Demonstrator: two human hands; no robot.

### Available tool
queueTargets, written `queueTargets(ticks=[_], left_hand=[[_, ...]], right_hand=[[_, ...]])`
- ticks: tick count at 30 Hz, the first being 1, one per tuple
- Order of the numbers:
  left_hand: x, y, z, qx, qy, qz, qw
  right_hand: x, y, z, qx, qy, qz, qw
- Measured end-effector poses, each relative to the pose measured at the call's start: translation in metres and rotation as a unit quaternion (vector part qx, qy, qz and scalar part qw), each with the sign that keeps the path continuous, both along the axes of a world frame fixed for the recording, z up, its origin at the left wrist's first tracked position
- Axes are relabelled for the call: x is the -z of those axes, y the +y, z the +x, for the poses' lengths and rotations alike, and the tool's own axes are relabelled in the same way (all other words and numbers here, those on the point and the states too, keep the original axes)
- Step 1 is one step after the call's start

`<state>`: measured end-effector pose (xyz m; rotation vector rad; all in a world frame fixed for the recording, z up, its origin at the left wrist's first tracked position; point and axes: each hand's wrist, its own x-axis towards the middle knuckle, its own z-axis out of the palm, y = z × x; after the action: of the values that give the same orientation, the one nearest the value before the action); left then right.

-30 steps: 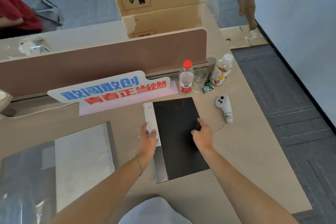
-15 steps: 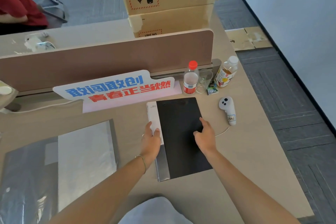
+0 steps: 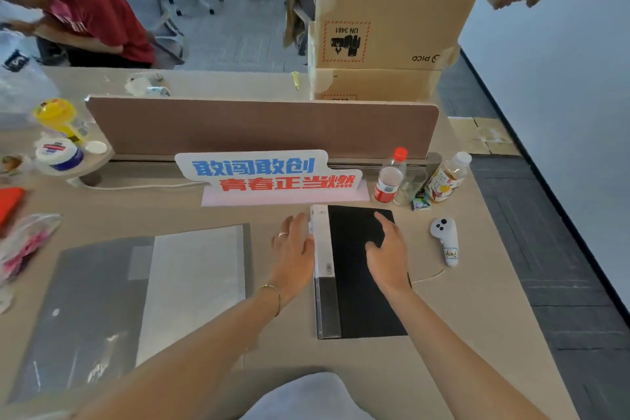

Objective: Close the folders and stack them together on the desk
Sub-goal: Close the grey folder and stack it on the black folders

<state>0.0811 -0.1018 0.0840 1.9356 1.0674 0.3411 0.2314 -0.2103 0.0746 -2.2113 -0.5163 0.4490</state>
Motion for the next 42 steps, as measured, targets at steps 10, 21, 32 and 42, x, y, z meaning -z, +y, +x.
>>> queueTargets(ticks=[10, 21, 32, 42], left_hand=[[-0.013, 0.042, -0.099, -0.068, 0.020, 0.065, 0.995], [0.011, 0.085, -0.230, -0.150, 0.044, 0.049, 0.986], [0.055, 0.121, -0.345, -0.230, 0.088, -0.001, 0.969], [0.103, 0.157, -0.412, -0.253, 0.178, -0.068, 0.948]], right_hand=[[-0.029, 0.047, -0.081, -0.109, -0.010, 0.040, 0.993], [-0.016, 0.121, -0.197, -0.257, -0.004, 0.016, 0.966], [0.032, 0.170, -0.283, -0.326, 0.007, -0.058, 0.943], [0.074, 0.195, -0.324, -0.365, 0.080, -0.185, 0.909]])
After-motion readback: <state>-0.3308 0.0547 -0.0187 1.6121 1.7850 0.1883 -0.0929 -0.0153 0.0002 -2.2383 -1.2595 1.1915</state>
